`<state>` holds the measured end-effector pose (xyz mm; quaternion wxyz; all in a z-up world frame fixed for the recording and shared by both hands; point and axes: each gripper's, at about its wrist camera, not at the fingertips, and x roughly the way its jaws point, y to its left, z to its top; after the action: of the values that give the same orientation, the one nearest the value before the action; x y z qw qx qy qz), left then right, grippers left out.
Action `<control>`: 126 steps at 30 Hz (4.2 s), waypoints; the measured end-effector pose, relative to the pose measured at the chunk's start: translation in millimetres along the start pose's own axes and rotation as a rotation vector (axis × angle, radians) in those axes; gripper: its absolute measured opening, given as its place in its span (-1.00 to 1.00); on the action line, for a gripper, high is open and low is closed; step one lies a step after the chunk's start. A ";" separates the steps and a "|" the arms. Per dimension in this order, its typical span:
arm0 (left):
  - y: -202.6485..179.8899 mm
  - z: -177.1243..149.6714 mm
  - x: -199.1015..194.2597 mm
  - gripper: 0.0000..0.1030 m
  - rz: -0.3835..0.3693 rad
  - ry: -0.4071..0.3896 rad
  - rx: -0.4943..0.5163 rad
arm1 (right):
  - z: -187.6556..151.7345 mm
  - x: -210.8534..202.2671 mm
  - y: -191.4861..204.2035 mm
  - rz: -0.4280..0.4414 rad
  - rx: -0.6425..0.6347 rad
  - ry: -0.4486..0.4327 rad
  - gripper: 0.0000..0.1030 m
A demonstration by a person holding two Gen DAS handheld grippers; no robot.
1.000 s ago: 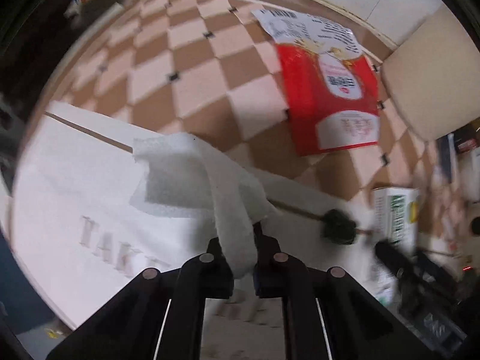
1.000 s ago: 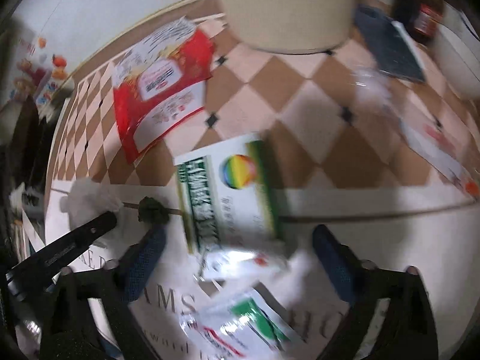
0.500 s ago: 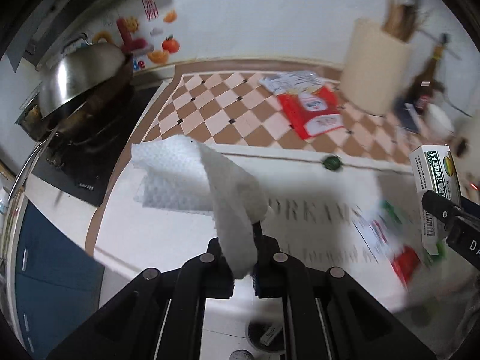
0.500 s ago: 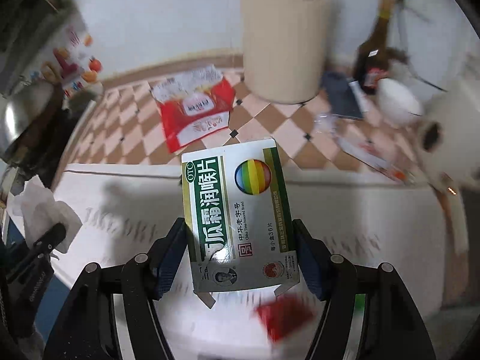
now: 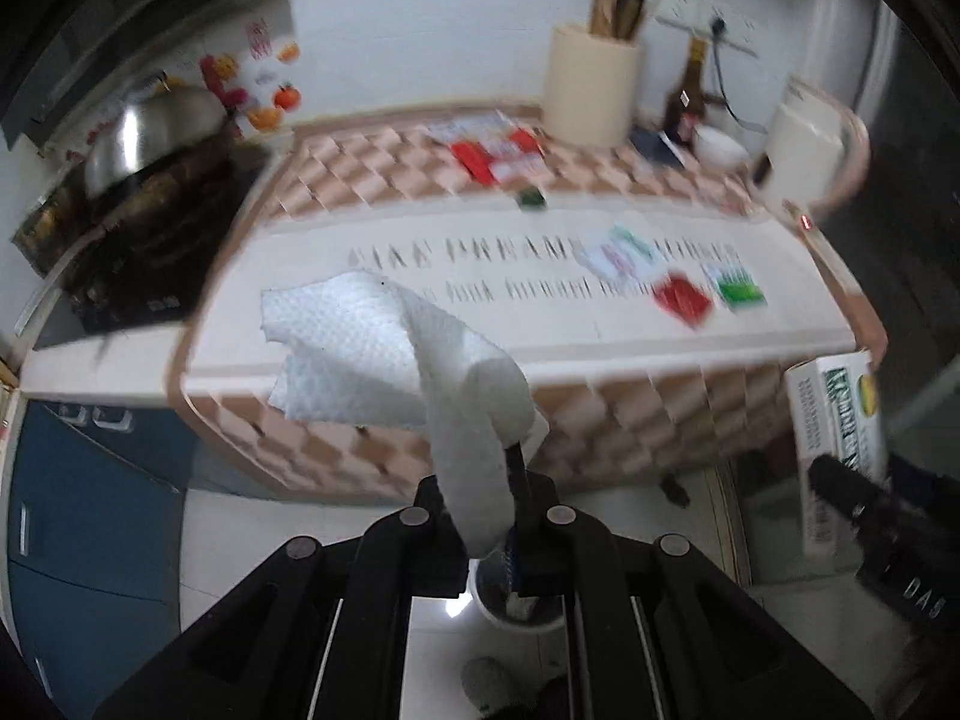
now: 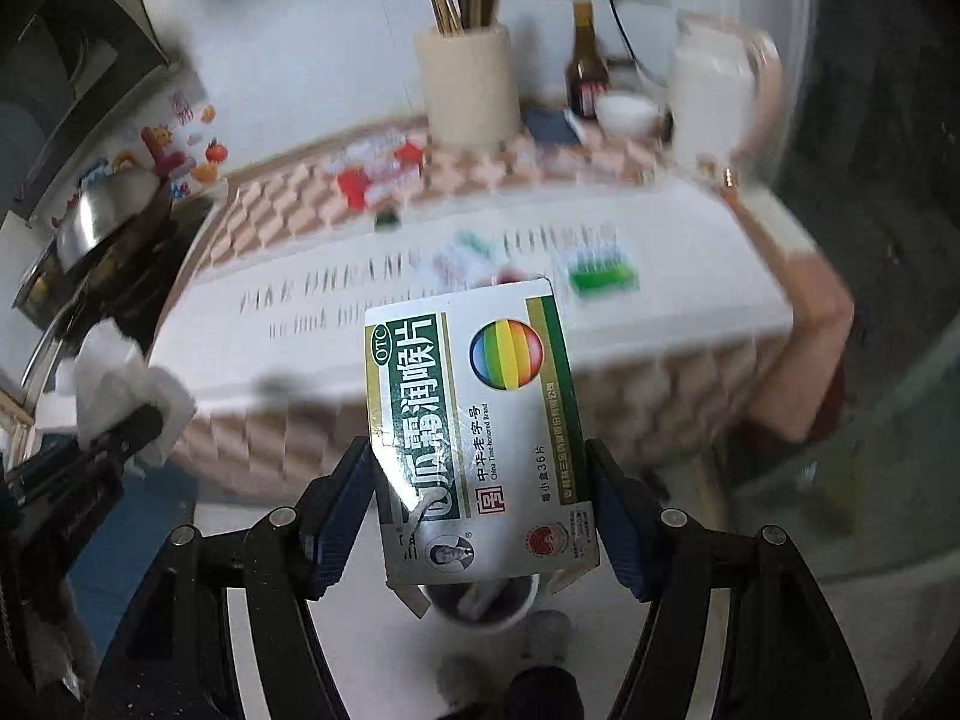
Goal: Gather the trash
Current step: 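Lower the tissue and green box over the bin and open both tools, then raise both tools back toward the counter, then grasp a white-green sachet with the left tool while the right grasps another sachet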
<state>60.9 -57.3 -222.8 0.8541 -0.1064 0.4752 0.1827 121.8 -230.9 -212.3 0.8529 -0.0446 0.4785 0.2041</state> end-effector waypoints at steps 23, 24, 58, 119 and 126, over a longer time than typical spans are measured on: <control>-27.4 -247.1 504.7 -0.79 -0.299 0.830 -0.165 | -309.2 436.9 -96.2 -0.002 0.175 0.595 0.37; -31.4 -253.0 513.2 -0.79 -0.296 0.830 -0.148 | -315.4 453.3 -96.5 0.000 0.164 0.610 0.37; -1.6 -186.9 247.0 1.00 0.085 0.502 -0.010 | -243.5 317.3 -55.1 -0.072 -0.004 0.602 1.00; -127.2 195.7 257.1 0.10 -0.029 0.398 0.187 | 197.6 271.4 -110.6 -0.135 -0.066 0.218 -0.90; -134.6 191.6 237.0 -0.92 0.000 0.384 0.212 | 198.8 265.0 -140.7 -0.050 0.002 0.225 -1.00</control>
<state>378.8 -61.8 -322.6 0.7545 -0.0490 0.6455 0.1080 457.1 -224.4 -343.1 0.7987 -0.0783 0.5701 0.1759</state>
